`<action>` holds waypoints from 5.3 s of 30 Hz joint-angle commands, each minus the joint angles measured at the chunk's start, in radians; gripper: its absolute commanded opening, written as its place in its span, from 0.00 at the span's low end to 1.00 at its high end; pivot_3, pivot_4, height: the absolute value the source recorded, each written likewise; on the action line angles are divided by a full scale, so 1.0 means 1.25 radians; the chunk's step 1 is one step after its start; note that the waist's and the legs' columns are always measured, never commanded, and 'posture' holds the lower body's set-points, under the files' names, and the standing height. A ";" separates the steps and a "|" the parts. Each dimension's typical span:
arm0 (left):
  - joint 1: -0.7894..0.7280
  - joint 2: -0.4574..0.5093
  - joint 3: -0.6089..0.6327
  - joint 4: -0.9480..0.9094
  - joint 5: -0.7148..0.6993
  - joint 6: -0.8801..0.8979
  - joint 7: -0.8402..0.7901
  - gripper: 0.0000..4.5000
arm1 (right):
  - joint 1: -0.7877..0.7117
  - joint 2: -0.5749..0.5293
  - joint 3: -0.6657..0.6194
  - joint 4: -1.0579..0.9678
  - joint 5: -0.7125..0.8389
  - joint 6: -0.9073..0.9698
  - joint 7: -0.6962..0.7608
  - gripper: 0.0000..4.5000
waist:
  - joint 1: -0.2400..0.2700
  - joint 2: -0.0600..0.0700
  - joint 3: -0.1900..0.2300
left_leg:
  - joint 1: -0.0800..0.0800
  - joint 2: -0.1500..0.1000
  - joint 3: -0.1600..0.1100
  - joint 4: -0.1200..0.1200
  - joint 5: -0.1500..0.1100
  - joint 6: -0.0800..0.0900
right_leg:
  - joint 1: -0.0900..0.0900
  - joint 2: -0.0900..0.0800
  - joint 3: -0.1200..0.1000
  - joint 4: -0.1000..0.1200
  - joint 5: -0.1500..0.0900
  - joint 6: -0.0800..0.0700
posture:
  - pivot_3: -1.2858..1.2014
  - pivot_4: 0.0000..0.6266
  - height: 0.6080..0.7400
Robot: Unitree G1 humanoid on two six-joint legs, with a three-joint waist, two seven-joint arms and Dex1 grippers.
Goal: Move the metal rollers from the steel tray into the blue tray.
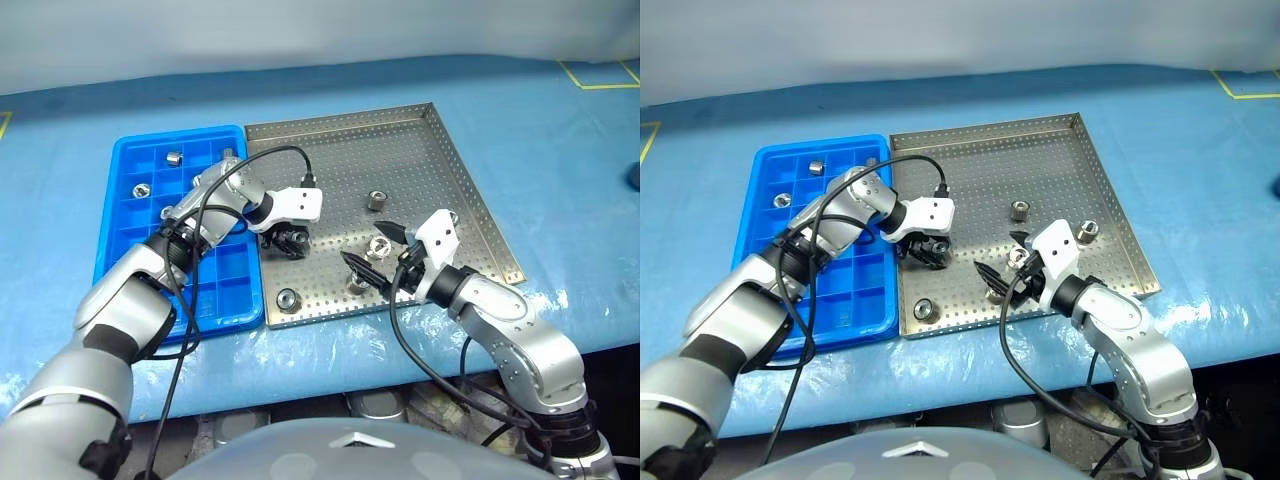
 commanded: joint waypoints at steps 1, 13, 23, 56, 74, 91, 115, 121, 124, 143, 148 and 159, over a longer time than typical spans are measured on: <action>0.010 0.010 0.037 -0.046 -0.009 0.005 -0.015 0.40 | -0.021 0.005 0.001 -0.019 -0.004 -0.020 0.000 1.00 | 0.000 0.000 0.000 | 0.000 0.000 0.000 0.000 0.000 0.000 | 0.000 0.000 0.000 0.000 0.000 0.000 | 0.45 0.24 1.00; 0.321 0.082 0.480 -0.533 -0.081 0.221 0.356 0.40 | -0.146 0.090 0.111 0.014 -0.035 -0.037 -0.004 1.00 | -0.002 0.002 0.001 | 0.001 0.001 -0.001 -0.001 -0.001 0.001 | -0.001 0.001 0.001 0.001 0.000 0.000 | 0.48 0.24 1.00; 0.583 -0.111 0.708 -0.866 0.053 0.430 0.827 0.40 | -0.245 0.152 0.192 0.105 -0.046 -0.068 0.056 1.00 | 0.077 0.000 0.001 | 0.001 -0.001 -0.004 0.001 0.001 -0.001 | 0.002 -0.001 -0.002 0.002 0.001 0.001 | 0.53 0.24 1.00; 0.523 -0.157 0.626 -0.899 -0.150 0.373 0.787 1.00 | -0.184 0.084 0.110 0.050 -0.023 -0.044 0.052 1.00 | 0.088 0.000 0.001 | 0.001 -0.001 -0.004 0.000 0.001 -0.003 | 0.002 -0.002 -0.003 0.001 0.001 0.001 | 0.51 0.24 1.00; 0.275 0.006 0.257 -0.488 -0.255 0.057 0.250 1.00 | -0.011 -0.105 -0.044 0.008 -0.013 -0.011 0.085 1.00 | 0.069 0.001 0.001 | 0.000 -0.002 -0.002 0.000 0.000 -0.001 | 0.002 -0.002 -0.001 -0.003 0.001 0.001 | 0.47 0.24 1.00; 0.207 -0.118 0.072 -0.225 -0.117 -0.185 0.116 1.00 | 0.159 -0.089 -0.207 -0.064 -0.006 -0.013 0.027 1.00 | 0.012 0.001 0.001 | 0.001 -0.002 0.000 0.001 -0.001 0.001 | 0.002 -0.001 0.002 -0.002 0.001 0.002 | 0.43 0.24 1.00; 0.221 -0.140 0.057 -0.208 -0.044 -0.140 0.116 0.38 | 0.100 -0.062 -0.129 -0.046 -0.036 -0.029 0.010 1.00 | 0.004 0.002 0.001 | 0.001 -0.002 0.000 0.001 -0.001 0.001 | 0.002 -0.001 0.002 -0.002 0.001 0.002 | 0.44 0.24 1.00; 0.252 -0.129 0.186 -0.363 -0.112 -0.040 0.202 0.38 | 0.052 -0.049 -0.088 -0.051 -0.026 -0.028 0.015 1.00 | 0.006 0.002 0.001 | 0.001 -0.002 0.000 0.001 -0.001 0.001 | 0.002 -0.001 0.002 -0.002 0.001 0.002 | 0.45 0.24 1.00; 0.303 -0.106 0.275 -0.492 -0.136 0.049 0.276 0.38 | 0.008 -0.031 -0.054 -0.047 -0.024 -0.030 0.018 1.00 | 0.006 0.003 0.001 | 0.001 -0.001 -0.001 0.001 -0.001 0.001 | 0.002 -0.001 0.002 -0.001 0.001 0.002 | 0.46 0.24 1.00; 0.734 -0.104 0.657 -1.097 -0.072 0.542 0.764 0.38 | -0.316 0.060 0.226 0.165 -0.034 -0.096 0.249 1.00 | 0.099 0.001 0.001 | 0.002 0.000 -0.002 0.000 0.000 0.000 | 0.002 -0.001 -0.001 -0.001 0.001 0.001 | 0.56 0.24 1.00; 0.820 -0.164 0.651 -1.107 -0.047 0.553 0.860 0.38 | -0.326 0.086 0.264 0.215 -0.056 -0.125 0.274 1.00 | 0.118 0.001 0.001 | 0.002 0.000 -0.003 0.000 0.000 -0.001 | 0.002 -0.001 -0.002 -0.001 0.001 0.001 | 0.58 0.24 1.00; 0.845 -0.217 0.618 -1.008 -0.057 0.524 0.931 0.38 | -0.297 0.071 0.260 0.202 -0.069 -0.120 0.287 1.00 | 0.128 0.001 0.001 | 0.002 0.000 -0.003 0.000 0.001 -0.002 | 0.002 -0.001 -0.002 -0.001 0.001 0.001 | 0.56 0.24 1.00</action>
